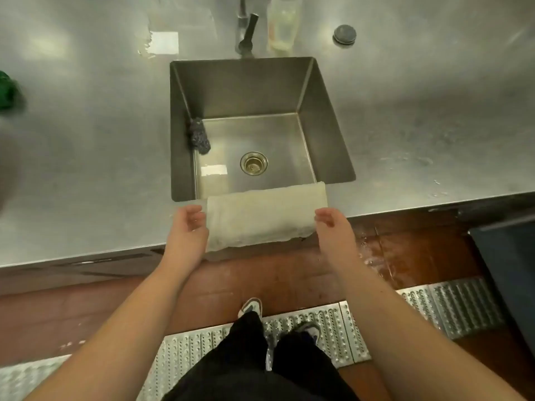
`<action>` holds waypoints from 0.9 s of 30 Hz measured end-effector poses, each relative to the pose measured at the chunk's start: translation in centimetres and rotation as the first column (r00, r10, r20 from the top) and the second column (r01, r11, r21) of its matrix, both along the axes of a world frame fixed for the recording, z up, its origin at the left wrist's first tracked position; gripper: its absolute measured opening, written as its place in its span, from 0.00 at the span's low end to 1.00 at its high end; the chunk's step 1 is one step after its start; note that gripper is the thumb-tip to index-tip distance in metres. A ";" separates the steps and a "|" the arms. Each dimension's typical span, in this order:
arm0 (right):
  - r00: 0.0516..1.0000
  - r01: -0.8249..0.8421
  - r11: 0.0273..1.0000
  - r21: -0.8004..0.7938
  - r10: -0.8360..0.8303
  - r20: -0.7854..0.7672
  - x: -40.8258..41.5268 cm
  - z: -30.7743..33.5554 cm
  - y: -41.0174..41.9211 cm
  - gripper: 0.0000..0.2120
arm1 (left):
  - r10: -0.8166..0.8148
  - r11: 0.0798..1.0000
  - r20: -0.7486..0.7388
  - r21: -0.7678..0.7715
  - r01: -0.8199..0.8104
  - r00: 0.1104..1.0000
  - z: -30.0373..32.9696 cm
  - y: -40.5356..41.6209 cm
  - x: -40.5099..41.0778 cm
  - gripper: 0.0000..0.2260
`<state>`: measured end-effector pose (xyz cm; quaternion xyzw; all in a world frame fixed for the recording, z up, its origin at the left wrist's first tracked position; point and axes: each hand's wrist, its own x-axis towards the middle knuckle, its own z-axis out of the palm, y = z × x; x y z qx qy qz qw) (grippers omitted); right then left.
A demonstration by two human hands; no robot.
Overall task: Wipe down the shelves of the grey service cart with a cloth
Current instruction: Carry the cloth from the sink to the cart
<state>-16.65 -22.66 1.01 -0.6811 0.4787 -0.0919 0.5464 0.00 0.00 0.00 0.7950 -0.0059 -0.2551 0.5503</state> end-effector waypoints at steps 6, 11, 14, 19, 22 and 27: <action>0.985 0.047 0.989 -0.139 -0.069 -0.156 1.4 -3.3 -2.9 0.18 | 0.036 0.954 0.016 0.297 -0.039 0.999 -2.0 -2.7 0.5 0.19; 0.973 0.078 0.981 -0.179 -0.113 -0.199 2.3 -5.4 -3.6 0.16 | 0.075 0.916 -0.013 0.397 -0.064 0.997 -3.4 -4.1 1.1 0.18; 0.968 0.134 0.989 -0.053 -0.143 -0.208 2.8 -5.2 -3.3 0.16 | 0.013 0.939 -0.094 0.345 0.021 0.995 -3.2 -4.3 1.2 0.07; 0.965 0.037 0.999 0.011 -0.033 -0.260 3.6 -3.9 -3.7 0.08 | 0.065 0.991 -0.235 0.133 -0.034 0.970 -1.0 -4.8 1.7 0.05; 0.975 0.156 0.987 0.043 -0.147 -0.169 3.6 -1.9 -4.4 0.05 | 0.068 0.997 -0.223 0.050 -0.058 0.972 1.3 -5.2 2.5 0.06; 0.963 0.264 0.955 0.138 -0.269 0.023 0.8 1.8 -5.7 0.05 | -0.110 0.982 -0.163 -0.172 0.082 0.980 5.6 -7.5 2.6 0.10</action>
